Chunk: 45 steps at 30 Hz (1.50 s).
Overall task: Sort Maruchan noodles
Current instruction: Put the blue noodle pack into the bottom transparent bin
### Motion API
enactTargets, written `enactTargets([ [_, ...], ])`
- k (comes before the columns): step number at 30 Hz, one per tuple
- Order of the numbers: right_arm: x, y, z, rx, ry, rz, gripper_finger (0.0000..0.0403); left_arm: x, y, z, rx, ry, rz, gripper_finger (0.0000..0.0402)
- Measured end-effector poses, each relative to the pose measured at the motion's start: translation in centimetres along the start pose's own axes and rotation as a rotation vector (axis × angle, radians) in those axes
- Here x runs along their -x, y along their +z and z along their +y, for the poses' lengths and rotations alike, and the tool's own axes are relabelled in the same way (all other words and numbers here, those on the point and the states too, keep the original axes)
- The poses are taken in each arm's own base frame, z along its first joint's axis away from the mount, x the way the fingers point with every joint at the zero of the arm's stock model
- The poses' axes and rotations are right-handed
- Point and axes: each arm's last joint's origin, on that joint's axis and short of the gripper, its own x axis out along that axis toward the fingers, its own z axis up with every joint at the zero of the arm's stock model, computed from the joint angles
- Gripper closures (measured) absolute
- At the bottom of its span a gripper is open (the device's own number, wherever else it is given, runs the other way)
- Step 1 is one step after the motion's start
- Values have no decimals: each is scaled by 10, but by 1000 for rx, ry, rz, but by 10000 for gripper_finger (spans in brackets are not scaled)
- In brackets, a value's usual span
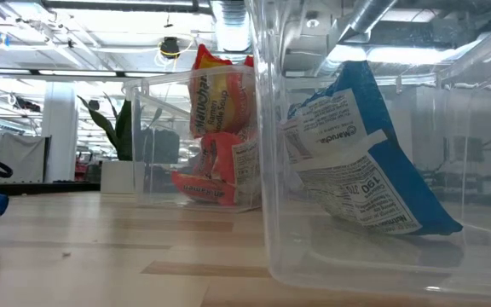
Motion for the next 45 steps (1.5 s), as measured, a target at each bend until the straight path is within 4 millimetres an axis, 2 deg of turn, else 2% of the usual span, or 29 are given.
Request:
enactTargets([
  [2, 0, -1, 0, -1, -4, 6, 97, 20, -14, 3, 61, 16, -59, 159],
  [6, -1, -1, 0, -20, -5, 7, 97, 47, -50, 15, 183, 19, -129, 159],
  [9, -1, -1, -1, -22, -10, 10, 97, 69, -59, 22, 243, -15, -223, 159],
  [16, -4, -2, 0, -25, -19, 17, 97, 98, -63, 31, 239, -38, -297, 159],
  [21, -13, -5, 0, -70, -59, 16, 97, 106, -60, 31, 197, -78, -296, 159],
  [26, -34, -7, -8, -146, -281, -77, 97, 110, -59, 31, 196, -96, -287, 159],
  [30, -50, 1, -36, -233, -490, -150, 97, 108, -63, 31, 193, -86, -252, 159],
  [37, -66, 13, -130, -358, -941, -98, 97, 108, -65, 32, 189, -61, -229, 159],
  [41, -74, 8, -180, -440, -1162, -21, 97, 108, -66, 32, 219, -64, -227, 159],
  [45, -84, -5, -215, -561, -1298, 82, 97, 107, -66, 33, 251, -64, -219, 159],
])
